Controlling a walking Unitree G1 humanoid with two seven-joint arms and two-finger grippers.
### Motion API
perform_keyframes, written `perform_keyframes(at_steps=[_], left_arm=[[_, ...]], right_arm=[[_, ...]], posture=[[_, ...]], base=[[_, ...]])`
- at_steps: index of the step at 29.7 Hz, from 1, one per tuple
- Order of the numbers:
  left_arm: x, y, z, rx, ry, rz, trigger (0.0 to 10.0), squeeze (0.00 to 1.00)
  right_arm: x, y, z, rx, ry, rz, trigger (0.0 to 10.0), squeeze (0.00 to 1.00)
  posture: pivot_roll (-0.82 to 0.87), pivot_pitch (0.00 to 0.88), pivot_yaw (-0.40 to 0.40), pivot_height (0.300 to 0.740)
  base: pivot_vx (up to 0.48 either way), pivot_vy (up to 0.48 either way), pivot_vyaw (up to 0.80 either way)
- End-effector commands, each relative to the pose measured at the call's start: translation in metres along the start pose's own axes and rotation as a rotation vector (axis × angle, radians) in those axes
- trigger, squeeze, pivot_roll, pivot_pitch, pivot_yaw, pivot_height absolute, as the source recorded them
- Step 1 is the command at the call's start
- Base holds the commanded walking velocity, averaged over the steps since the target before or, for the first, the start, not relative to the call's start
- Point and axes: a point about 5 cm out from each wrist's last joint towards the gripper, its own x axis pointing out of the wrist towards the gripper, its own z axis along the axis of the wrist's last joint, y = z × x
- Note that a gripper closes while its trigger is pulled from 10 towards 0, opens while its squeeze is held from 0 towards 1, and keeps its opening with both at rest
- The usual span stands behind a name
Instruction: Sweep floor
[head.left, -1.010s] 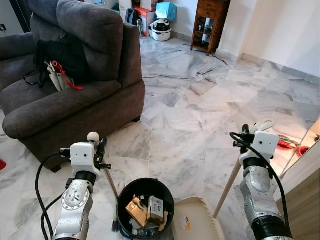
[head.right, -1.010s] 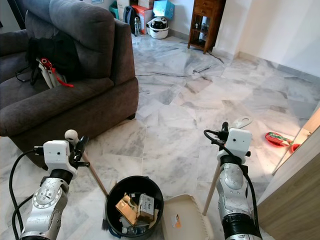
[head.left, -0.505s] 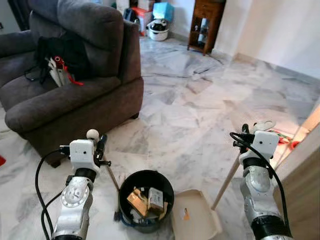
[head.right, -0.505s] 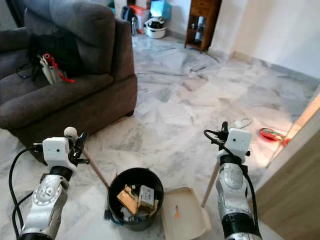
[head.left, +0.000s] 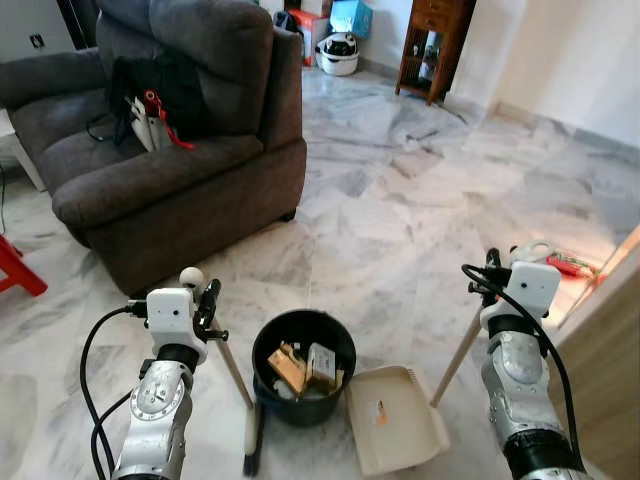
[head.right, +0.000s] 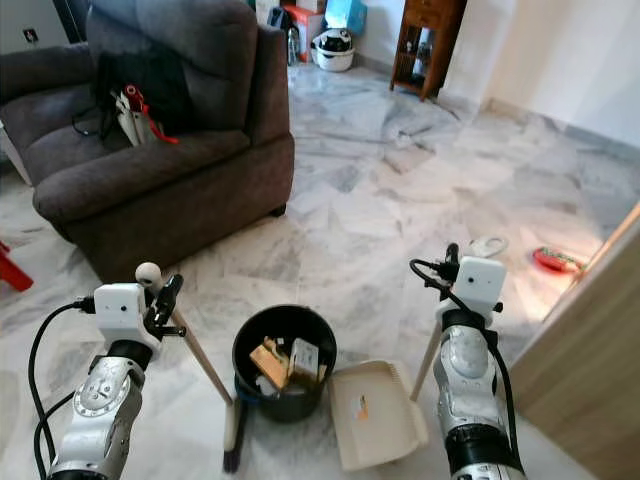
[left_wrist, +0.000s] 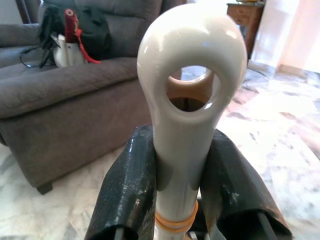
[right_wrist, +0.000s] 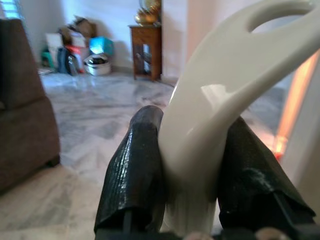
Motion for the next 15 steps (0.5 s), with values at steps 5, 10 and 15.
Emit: perform_keyframes(at_steps=[5, 10, 15], left_arm=[[0.0059, -0.0027, 0.0081, 0.001, -0.038, -0.018, 10.0, 0.0], [0.0059, -0.003, 0.008, -0.001, -0.038, -0.017, 10.0, 0.0], [0.0063, -0.0036, 0.0077, -0.002, -0.036, -0.016, 10.0, 0.0]], right_arm=[[0.0036, 0.0013, 0.0062, 0.02, -0.028, -0.001, 10.0, 0.0], [0.0033, -0.0006, 0.0048, 0.013, -0.02, -0.009, 10.0, 0.0], [0.0031, -0.0025, 0.0036, 0.013, -0.014, -0.016, 10.0, 0.0]], posture=[[-0.05, 0.0, -0.014, 0.74], [-0.05, 0.0, -0.015, 0.74], [-0.05, 0.0, -0.015, 0.74]], base=[[-0.272, 0.0, 0.0], [-0.274, 0.0, 0.0], [-0.273, 0.0, 0.0]])
